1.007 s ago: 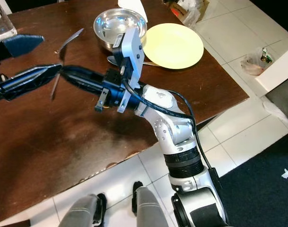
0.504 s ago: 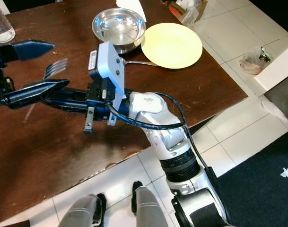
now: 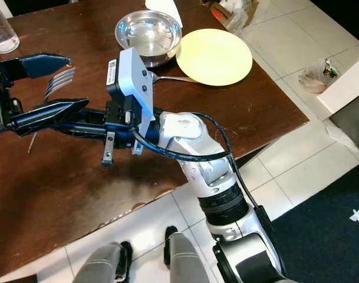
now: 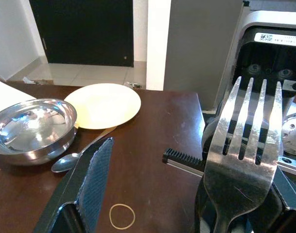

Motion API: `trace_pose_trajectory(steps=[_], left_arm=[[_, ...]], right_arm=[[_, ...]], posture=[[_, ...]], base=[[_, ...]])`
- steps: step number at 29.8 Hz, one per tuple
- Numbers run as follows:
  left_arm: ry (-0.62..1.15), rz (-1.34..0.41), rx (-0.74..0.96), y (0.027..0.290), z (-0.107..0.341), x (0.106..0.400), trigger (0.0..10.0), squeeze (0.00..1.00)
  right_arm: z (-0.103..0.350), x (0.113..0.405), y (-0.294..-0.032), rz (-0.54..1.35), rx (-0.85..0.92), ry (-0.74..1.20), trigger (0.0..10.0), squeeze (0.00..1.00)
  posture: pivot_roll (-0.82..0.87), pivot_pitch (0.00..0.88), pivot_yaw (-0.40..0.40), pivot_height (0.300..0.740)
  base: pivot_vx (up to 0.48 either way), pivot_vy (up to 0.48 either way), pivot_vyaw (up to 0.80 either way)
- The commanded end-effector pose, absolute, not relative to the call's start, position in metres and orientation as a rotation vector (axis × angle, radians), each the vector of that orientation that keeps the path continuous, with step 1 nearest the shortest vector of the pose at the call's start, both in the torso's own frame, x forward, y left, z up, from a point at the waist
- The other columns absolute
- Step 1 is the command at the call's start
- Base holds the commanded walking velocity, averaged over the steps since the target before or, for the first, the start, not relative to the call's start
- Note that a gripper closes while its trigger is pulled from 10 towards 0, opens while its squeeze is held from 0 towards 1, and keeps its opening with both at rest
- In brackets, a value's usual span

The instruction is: Setting the table

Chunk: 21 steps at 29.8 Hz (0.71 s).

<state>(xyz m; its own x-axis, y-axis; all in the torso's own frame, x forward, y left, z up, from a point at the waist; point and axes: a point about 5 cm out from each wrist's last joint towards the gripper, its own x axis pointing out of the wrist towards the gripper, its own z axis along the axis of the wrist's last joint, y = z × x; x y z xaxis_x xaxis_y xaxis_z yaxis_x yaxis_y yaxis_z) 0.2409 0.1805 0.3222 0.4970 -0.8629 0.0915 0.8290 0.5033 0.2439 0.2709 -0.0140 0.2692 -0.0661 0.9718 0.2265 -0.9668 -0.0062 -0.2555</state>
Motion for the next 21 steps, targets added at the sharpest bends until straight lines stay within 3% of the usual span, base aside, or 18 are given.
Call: trace_pose_trajectory(steps=[1,8,9,10,12,19,21], left_arm=[[-0.227,-1.016,0.175,0.181,0.324,0.243,0.0,0.0],[-0.267,-0.971,0.155,0.178,0.327,0.246,0.0,0.0],[-0.275,-0.975,0.147,0.178,0.329,0.245,10.0,0.0],[-0.275,-0.975,0.147,0.178,0.329,0.245,10.0,0.0],[-0.284,-0.99,0.144,0.179,0.329,0.242,10.0,0.0],[-0.286,-0.981,0.151,0.182,0.329,0.24,10.0,0.0],[-0.273,-0.94,0.165,0.187,0.326,0.242,10.0,0.0]], right_arm=[[0.271,0.267,-0.009,1.612,-0.034,-0.408,10.0,0.0],[0.263,0.276,-0.007,1.513,-0.012,-0.383,10.0,0.0],[0.258,0.285,-0.007,1.431,-0.009,-0.359,10.0,0.0],[0.258,0.285,-0.007,1.431,-0.009,-0.359,10.0,0.0],[0.248,0.306,-0.013,1.252,0.014,-0.31,10.0,0.0],[0.246,0.322,-0.021,1.114,0.048,-0.292,10.0,0.0],[0.251,0.337,-0.032,0.987,0.08,-0.306,10.0,0.0]], posture=[[0.01,0.148,0.038,0.74],[0.01,0.139,0.037,0.74],[0.01,0.137,0.037,0.74],[0.01,0.137,0.037,0.74],[0.01,0.134,0.037,0.74],[0.01,0.132,0.038,0.74],[0.01,0.129,0.034,0.74]], base=[[0.0,0.0,0.0],[0.0,0.0,0.0],[0.0,0.0,0.0],[0.0,0.0,0.0],[0.0,0.0,0.0],[0.0,0.0,0.0],[0.0,0.0,0.0]])
